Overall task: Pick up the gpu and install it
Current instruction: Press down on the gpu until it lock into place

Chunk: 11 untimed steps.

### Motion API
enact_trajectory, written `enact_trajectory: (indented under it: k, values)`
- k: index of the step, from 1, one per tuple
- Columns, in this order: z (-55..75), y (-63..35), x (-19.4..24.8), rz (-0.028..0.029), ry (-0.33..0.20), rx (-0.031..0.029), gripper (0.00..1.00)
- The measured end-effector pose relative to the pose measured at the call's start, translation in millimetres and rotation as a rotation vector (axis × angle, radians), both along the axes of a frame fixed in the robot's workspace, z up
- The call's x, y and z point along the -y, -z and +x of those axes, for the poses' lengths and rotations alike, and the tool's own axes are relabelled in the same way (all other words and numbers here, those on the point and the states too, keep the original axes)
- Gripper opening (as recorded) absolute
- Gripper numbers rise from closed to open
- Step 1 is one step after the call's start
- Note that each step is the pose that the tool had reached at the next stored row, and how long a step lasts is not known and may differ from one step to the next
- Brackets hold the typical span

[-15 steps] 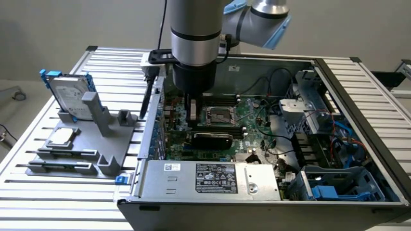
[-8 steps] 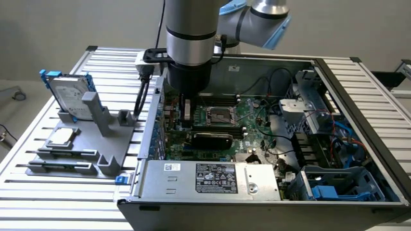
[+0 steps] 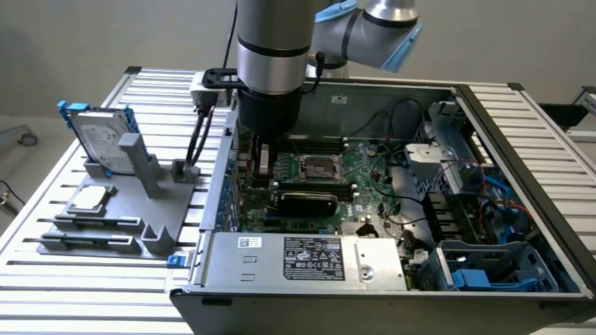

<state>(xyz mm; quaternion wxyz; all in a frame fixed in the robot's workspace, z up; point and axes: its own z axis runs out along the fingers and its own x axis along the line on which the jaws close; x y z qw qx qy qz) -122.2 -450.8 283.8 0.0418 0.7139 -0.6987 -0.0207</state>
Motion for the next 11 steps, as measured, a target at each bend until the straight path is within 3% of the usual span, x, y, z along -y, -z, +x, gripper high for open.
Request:
enact_trajectory:
  k: [5,11]
  values:
    - [-2.6,-0.6,0.0,-0.0134,0.0,-0.012,0.11]
    - [-5.8,-1.9,0.0,-0.0184,0.0,-0.0301,0.11]
